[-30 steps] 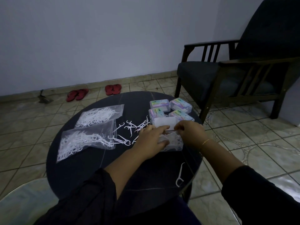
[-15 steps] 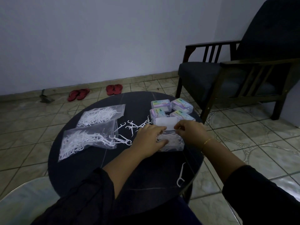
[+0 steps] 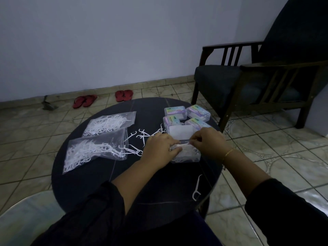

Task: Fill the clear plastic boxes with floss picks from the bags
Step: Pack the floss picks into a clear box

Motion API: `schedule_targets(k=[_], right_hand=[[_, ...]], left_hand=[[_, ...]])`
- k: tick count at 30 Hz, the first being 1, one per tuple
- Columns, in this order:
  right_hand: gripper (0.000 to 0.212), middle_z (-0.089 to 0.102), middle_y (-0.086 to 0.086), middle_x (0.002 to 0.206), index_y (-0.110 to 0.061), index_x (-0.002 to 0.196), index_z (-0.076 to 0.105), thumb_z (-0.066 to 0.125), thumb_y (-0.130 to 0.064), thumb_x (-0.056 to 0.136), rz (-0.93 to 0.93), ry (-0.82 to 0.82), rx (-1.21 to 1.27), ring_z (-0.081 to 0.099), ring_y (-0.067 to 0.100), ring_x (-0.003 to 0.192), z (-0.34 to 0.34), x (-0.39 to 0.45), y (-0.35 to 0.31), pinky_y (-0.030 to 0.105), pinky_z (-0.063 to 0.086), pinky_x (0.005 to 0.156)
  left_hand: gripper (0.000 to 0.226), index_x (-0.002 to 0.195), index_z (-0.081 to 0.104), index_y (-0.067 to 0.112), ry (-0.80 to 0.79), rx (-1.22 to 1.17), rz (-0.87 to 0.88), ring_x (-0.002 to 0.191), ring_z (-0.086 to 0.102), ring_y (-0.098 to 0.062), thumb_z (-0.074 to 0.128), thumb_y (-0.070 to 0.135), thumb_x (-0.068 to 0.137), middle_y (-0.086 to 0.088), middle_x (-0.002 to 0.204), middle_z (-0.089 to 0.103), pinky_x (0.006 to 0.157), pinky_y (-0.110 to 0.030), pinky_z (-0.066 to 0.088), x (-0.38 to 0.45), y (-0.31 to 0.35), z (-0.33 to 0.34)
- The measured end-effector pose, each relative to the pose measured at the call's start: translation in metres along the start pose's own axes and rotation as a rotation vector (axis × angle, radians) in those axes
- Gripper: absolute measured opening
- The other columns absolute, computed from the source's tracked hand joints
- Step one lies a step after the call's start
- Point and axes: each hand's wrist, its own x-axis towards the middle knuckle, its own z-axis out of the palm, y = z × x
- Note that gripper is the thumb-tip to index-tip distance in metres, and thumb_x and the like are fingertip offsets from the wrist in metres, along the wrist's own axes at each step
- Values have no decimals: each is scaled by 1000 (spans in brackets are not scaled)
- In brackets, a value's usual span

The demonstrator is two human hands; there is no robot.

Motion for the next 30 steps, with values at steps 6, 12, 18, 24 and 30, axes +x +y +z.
schedule_targets(k=[6,12,18,24,30], right_hand=[[17,49,-16,81,-21,106,67,61,-24,91,-130,-281,-8,46,1,73,-18,-17,-14,14,38,64],[26,63,-3,107,-20,113,66,65,-17,87,-172,-629,-207,52,9,92,-14,-33,-27,22,40,79],[22,65,-1,107,-19,107,69,68,-20,85,-201,-609,-302,57,15,94,0,-36,-24,25,42,79],[18,67,10,104,-10,99,69,56,-19,92,-187,-588,-263,58,22,88,7,-36,-22,30,44,78],[19,67,10,97,-9,98,68,56,-20,90,-183,-552,-254,53,15,78,9,-38,-22,27,43,73]], left_hand=[[51,131,56,28,67,-64,23,119,42,-13,59,51,86,7,127,53,98,-31,29,-13,-3,4],[73,137,48,26,145,-105,-23,127,34,-18,39,66,76,3,142,40,104,-37,30,-34,2,21],[73,140,42,27,163,-130,-53,129,30,-17,39,63,77,4,146,35,107,-38,27,-41,5,26],[71,140,43,26,200,-158,-94,127,32,-16,40,61,79,6,144,37,106,-33,24,-47,3,30],[62,141,42,27,218,-229,-122,129,29,-15,57,46,84,7,144,36,107,-28,19,-49,3,30]])
